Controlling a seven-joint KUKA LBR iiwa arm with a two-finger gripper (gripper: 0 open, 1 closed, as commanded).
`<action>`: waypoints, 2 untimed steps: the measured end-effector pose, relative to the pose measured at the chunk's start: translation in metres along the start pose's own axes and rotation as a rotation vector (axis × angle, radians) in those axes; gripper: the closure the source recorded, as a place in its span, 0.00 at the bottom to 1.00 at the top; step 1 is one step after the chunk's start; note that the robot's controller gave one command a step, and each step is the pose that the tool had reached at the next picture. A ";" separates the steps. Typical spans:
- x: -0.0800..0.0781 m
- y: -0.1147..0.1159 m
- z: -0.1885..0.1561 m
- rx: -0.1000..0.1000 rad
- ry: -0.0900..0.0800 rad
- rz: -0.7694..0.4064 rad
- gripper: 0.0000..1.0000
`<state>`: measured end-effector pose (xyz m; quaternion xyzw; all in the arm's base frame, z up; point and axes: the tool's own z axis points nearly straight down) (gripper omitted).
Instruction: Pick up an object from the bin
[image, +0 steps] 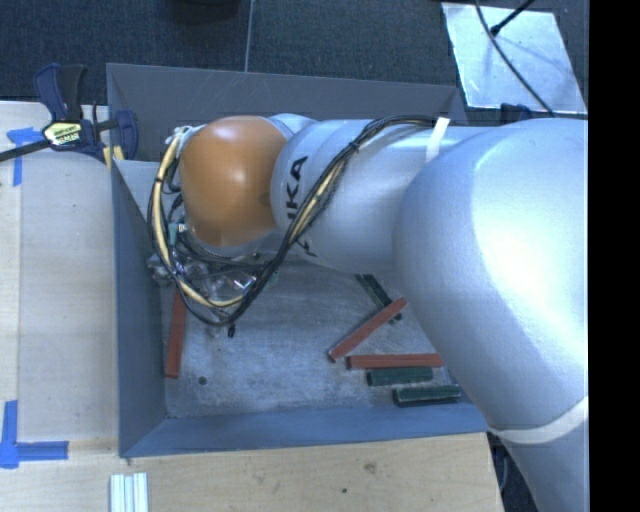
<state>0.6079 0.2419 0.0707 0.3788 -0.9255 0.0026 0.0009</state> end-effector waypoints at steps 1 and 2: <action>-0.001 0.002 0.000 -0.004 0.000 -0.002 1.00; 0.073 0.013 -0.138 0.000 -0.012 0.027 1.00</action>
Offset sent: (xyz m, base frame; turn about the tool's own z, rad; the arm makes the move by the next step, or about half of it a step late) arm 0.0000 0.0000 0.0000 0.0000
